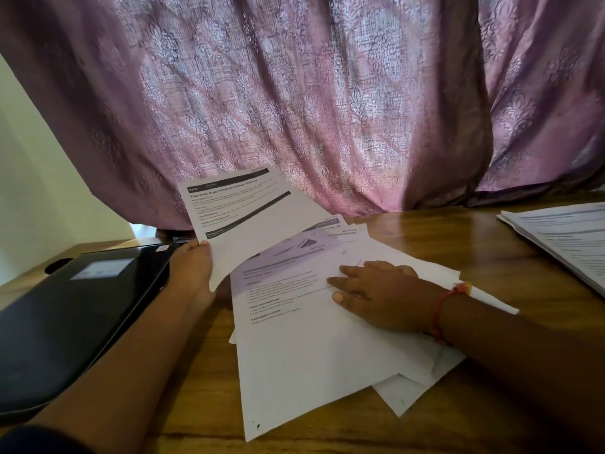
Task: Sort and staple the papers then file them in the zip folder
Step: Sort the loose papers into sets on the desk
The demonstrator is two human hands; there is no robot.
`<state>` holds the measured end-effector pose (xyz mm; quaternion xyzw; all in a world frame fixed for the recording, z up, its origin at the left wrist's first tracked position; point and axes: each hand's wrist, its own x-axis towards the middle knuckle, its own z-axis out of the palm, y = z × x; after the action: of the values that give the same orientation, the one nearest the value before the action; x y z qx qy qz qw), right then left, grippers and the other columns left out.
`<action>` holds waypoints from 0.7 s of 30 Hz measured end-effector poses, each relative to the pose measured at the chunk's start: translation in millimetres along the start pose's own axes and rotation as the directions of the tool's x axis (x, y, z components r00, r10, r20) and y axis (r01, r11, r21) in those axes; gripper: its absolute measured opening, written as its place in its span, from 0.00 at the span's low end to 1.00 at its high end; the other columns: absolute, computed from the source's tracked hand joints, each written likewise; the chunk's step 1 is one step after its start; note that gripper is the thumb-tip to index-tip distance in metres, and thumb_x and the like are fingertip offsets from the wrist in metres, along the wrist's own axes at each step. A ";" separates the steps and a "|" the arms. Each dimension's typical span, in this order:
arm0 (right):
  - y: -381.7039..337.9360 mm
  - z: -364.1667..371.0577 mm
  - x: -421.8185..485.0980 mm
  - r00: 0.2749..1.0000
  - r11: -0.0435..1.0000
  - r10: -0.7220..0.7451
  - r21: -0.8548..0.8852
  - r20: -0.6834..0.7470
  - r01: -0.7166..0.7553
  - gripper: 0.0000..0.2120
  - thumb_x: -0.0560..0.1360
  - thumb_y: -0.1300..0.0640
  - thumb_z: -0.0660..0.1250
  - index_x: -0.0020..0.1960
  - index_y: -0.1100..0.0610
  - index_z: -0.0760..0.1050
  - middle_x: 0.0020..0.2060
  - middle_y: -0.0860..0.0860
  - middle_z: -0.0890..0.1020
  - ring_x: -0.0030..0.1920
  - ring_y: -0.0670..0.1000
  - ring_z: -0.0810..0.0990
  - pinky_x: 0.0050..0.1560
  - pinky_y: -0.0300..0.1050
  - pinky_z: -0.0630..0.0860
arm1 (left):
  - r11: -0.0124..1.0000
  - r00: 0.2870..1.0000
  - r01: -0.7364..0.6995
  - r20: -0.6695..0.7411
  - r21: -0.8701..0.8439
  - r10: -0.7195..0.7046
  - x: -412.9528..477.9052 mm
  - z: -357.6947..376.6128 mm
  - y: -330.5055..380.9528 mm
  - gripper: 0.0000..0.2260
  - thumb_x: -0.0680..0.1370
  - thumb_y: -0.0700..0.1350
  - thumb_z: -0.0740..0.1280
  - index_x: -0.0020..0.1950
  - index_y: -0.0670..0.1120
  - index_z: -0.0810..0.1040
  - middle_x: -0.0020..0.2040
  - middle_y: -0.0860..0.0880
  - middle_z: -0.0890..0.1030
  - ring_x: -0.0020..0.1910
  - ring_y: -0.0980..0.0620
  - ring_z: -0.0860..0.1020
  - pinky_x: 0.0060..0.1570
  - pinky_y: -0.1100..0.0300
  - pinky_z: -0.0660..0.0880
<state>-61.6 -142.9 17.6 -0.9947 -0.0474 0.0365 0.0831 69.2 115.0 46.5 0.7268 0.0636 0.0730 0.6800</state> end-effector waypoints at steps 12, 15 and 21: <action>2.2 2.5 -2.4 0.923 0.979 0.181 -0.022 -0.340 -0.200 0.45 0.69 0.24 0.36 0.59 0.56 0.72 0.55 0.55 0.79 0.54 0.56 0.77 0.58 0.53 0.75 | 0.998 0.999 0.047 0.013 0.031 -0.048 2.0 0.5 -3.0 0.07 0.84 0.48 0.63 0.62 0.50 0.75 0.53 0.47 0.80 0.48 0.47 0.79 0.37 0.57 0.74; 1.6 2.8 -3.6 0.935 0.967 0.169 -0.133 -0.312 -0.219 0.53 0.62 0.21 0.27 0.57 0.54 0.74 0.55 0.56 0.79 0.56 0.59 0.76 0.59 0.53 0.73 | 0.997 0.999 0.037 0.030 0.064 -0.039 -1.4 2.4 -3.3 0.08 0.85 0.48 0.62 0.63 0.51 0.75 0.50 0.48 0.80 0.47 0.47 0.78 0.35 0.57 0.74; 1.1 0.1 -6.2 0.977 0.959 0.161 -0.212 -0.141 -0.189 0.61 0.53 0.22 0.17 0.75 0.41 0.59 0.70 0.58 0.70 0.70 0.65 0.66 0.68 0.57 0.66 | 0.994 0.997 0.006 0.071 0.107 -0.013 -4.0 7.6 -3.4 0.07 0.81 0.51 0.64 0.54 0.56 0.81 0.51 0.48 0.85 0.48 0.44 0.84 0.46 0.46 0.83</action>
<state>-67.7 -144.7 17.7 -0.9984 0.0422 -0.0231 -0.0304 66.7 107.0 42.5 0.7640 0.0465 0.0401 0.6423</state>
